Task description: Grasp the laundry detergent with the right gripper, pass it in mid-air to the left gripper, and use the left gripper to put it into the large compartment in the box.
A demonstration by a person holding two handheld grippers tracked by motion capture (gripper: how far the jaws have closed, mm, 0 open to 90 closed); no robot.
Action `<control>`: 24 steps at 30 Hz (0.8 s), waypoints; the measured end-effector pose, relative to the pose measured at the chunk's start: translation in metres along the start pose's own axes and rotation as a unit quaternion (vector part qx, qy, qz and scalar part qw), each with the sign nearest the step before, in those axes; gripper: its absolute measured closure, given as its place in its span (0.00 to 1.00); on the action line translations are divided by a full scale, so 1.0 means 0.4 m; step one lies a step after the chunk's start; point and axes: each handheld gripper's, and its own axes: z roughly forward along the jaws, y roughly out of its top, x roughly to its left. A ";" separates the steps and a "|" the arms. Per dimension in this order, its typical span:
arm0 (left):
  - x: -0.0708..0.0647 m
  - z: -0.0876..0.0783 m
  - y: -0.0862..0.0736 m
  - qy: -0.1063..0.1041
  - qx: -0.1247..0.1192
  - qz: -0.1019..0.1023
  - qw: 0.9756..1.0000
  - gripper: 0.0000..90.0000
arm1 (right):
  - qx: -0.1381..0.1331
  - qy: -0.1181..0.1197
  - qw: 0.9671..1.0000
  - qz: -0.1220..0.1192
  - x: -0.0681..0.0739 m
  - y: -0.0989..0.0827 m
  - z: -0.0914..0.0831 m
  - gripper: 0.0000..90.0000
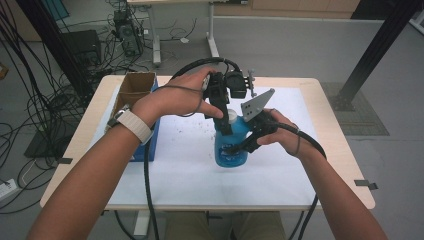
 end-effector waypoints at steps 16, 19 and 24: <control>-0.001 -0.002 -0.004 0.002 -0.001 0.001 1.000 0.06 | 0.002 0.002 1.000 0.003 0.001 0.000 0.003 0.48; -0.002 -0.001 -0.004 0.001 0.000 -0.001 1.000 0.06 | 0.002 0.004 1.000 0.003 0.000 0.001 0.003 0.48; -0.004 0.002 -0.004 0.000 -0.002 -0.001 1.000 0.06 | 0.002 0.003 1.000 0.003 0.001 0.003 0.003 0.48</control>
